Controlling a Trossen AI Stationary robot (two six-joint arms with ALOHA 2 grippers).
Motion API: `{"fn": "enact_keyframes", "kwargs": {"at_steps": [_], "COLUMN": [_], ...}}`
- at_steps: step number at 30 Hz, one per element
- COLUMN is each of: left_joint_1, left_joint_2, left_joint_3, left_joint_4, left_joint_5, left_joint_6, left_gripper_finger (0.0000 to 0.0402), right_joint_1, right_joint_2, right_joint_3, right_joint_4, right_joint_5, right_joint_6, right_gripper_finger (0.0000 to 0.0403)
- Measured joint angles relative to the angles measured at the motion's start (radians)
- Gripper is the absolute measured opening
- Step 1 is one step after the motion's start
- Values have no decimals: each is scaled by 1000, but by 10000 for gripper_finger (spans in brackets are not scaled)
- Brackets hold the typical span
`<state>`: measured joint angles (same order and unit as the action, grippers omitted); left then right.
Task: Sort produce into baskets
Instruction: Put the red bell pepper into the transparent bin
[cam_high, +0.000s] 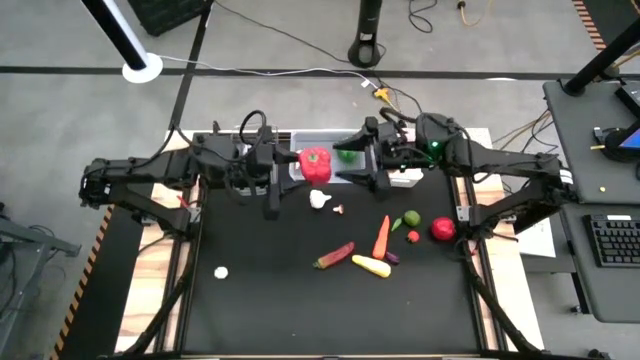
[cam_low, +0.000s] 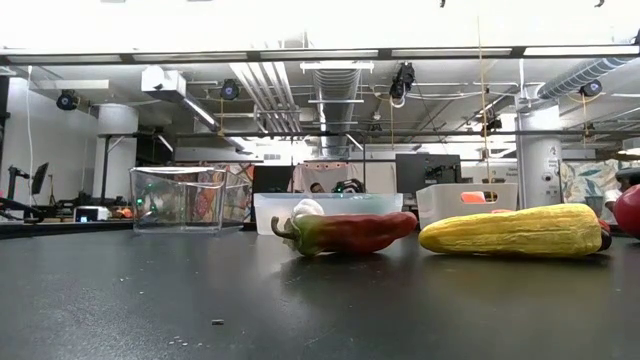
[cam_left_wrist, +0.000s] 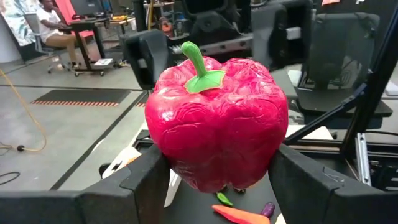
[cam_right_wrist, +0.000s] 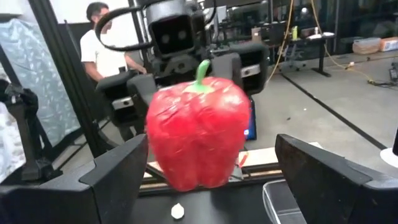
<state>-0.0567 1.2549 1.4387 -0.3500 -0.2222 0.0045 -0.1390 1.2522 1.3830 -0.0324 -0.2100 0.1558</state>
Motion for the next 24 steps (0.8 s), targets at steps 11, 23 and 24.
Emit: {"fn": "enact_keyframes", "kwargs": {"at_steps": [11, 23, 24], "left_joint_1": [19, 31, 32], "left_joint_2": [0, 8, 12], "left_joint_3": [1, 1, 1], "left_joint_4": [-1, 11, 16], "left_joint_5": [5, 32, 36], "left_joint_6": [-1, -13, -13], "left_gripper_finger": [222, 222, 222], "right_joint_1": [0, 0, 0], "right_joint_2": [48, 68, 75], "right_joint_3": [3, 3, 3], "right_joint_4": [57, 76, 79], "right_joint_5": [0, -11, -11], "right_joint_6": [-17, -31, -42], "right_gripper_finger": [341, 341, 341]}}
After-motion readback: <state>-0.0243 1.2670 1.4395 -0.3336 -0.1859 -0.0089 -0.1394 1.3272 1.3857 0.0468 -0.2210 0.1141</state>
